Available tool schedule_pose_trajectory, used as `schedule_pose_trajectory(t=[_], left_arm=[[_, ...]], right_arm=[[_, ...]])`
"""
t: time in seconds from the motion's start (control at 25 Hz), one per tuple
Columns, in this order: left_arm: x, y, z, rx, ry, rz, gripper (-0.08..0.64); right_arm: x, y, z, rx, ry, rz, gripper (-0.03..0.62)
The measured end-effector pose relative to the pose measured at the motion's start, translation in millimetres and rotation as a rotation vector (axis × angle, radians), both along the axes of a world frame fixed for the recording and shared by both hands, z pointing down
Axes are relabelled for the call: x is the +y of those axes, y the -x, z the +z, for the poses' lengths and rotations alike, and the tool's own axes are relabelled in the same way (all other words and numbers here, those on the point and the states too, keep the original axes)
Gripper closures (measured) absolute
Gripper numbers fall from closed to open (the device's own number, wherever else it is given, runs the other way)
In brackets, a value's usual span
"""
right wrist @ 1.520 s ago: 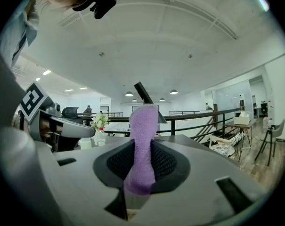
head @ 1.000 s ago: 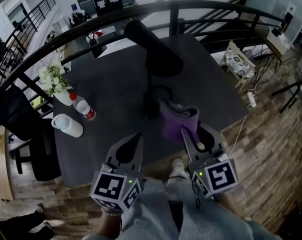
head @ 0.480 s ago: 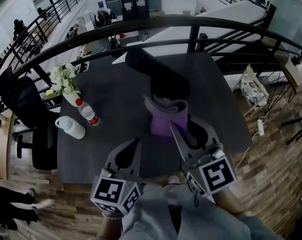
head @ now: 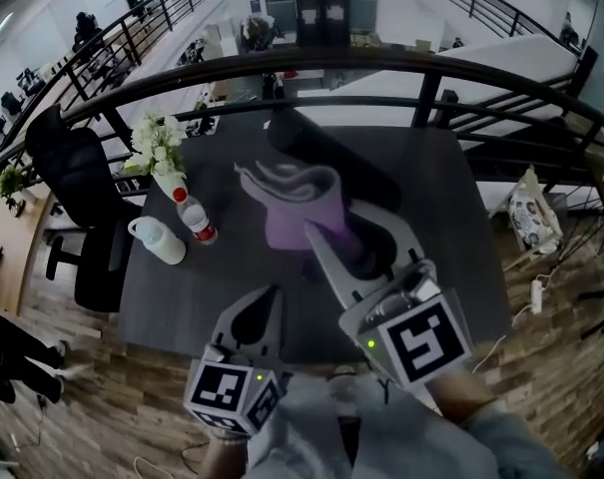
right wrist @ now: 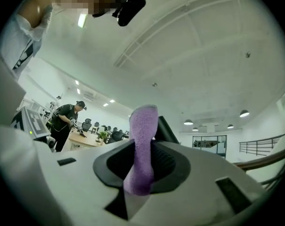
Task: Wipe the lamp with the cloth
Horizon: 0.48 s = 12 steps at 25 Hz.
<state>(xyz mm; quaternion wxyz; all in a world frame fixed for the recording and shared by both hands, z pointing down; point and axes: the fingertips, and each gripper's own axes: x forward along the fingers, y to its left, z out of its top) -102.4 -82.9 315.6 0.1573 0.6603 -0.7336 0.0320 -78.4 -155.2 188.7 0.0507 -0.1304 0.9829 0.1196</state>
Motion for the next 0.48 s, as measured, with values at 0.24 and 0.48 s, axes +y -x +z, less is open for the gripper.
schedule_pose_trajectory(t=[0.24, 0.48], left_arm=[[-3, -7, 2, 0.003, -0.024, -0.036, 0.551], [-9, -16, 0, -0.008, -0.032, -0.059, 0.551]], right_arm=[[-13, 12, -3, 0.025, -0.008, 0.001, 0.503], [-36, 15, 15, 0.067, 0.004, 0.033, 0.503]])
